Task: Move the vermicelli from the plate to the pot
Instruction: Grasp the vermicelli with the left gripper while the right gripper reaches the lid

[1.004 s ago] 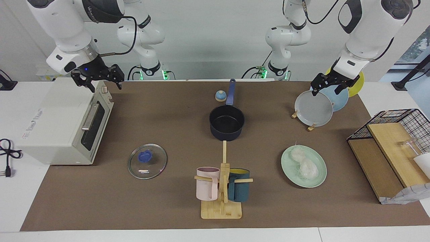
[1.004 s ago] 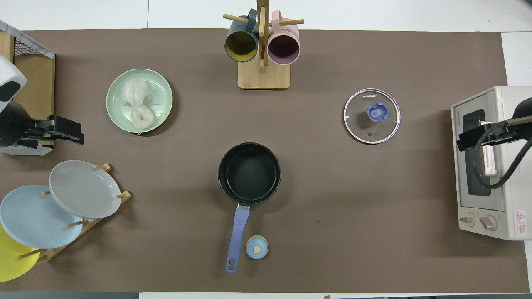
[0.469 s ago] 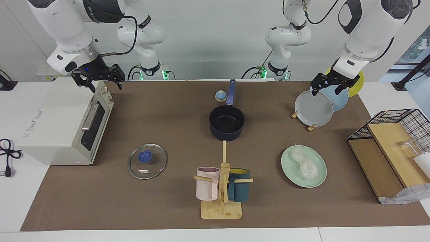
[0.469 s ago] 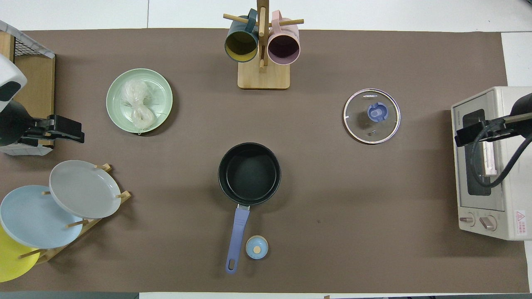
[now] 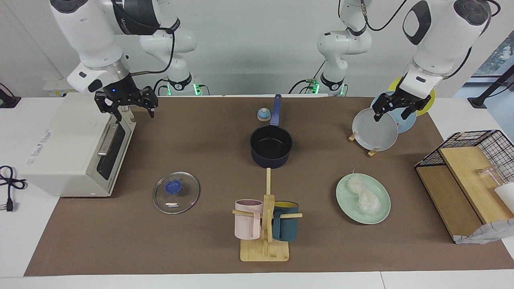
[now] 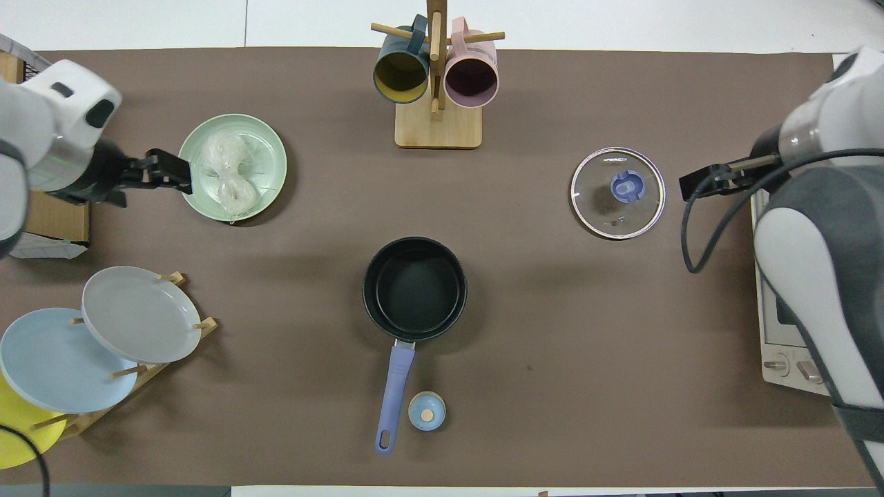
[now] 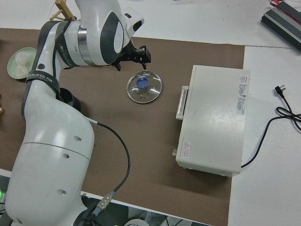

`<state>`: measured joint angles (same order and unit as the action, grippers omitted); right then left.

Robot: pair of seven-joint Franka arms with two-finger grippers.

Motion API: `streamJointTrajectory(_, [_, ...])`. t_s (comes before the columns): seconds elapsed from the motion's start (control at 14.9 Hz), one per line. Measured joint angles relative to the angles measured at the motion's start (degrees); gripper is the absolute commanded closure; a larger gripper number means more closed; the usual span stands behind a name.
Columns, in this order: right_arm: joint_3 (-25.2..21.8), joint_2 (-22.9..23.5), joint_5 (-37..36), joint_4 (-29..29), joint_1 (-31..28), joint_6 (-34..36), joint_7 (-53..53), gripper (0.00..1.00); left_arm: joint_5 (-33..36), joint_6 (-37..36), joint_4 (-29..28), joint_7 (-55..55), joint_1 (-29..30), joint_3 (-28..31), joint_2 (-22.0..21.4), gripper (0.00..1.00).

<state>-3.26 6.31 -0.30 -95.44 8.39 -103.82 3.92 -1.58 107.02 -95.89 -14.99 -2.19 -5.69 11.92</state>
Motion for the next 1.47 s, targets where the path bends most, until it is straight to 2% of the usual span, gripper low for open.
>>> streamJointTrajectory(0.07, [0.0, 2.3, 0.1, -0.1, 0.2, -2.3, 0.0, 0.00, 0.0, 4.5, 0.5, -1.3, -0.1, -0.1, 4.9, 0.00])
streamJointTrajectory(0.2, [0.0, 5.7, 0.2, -0.6, 0.2, -6.5, 0.0, 0.00, 0.0, 10.7, 1.6, -4.2, -0.1, -0.1, 12.2, 0.00])
streamJointTrajectory(0.4, [0.0, 8.1, 0.3, -4.1, 0.2, -13.3, 0.0, 0.00, 0.0, 16.3, 2.8, -7.4, -0.1, 0.0, 17.7, 0.00])
streamJointTrajectory(0.47, [0.0, 8.7, 0.3, -4.9, 0.2, -14.4, 0.0, 0.00, 0.0, 16.8, 2.9, -8.0, -0.1, 0.0, 18.0, 0.13])
streamJointTrajectory(0.54, [0.0, 9.4, 0.3, -5.4, 0.2, -15.1, 0.0, 0.00, 0.0, 17.1, 2.9, -8.6, -0.1, 0.0, 18.0, 0.39])
streamJointTrajectory(0.6, [0.0, 10.2, 0.3, -5.7, 0.2, -16.2, 0.0, 0.00, 0.1, 17.5, 2.9, -8.9, -0.1, 0.0, 18.0, 0.82])
streamJointTrajectory(0.67, [0.0, 11.1, 0.3, -5.8, 0.3, -17.3, 0.0, 0.00, 0.5, 17.8, 2.8, -8.9, -0.1, 0.0, 18.0, 1.00])
streamJointTrajectory(1.14, [0.4, 16.7, 3.0, -6.0, 0.8, -23.1, 1.4, 0.06, 2.8, 16.8, 3.8, -8.9, -0.2, -0.2, 17.2, 1.00])
streamJointTrajectory(1.27, [0.4, 17.3, 3.2, -6.1, 0.8, -23.6, 2.8, 0.09, 0.7, 10.0, 6.7, -8.9, -0.4, -0.6, 14.8, 1.00])
streamJointTrajectory(1.47, [0.4, 17.4, 3.3, -6.4, 0.8, -23.7, 5.1, 0.11, -5.9, -5.8, 12.3, -10.3, -0.6, -2.9, 7.3, 1.00])
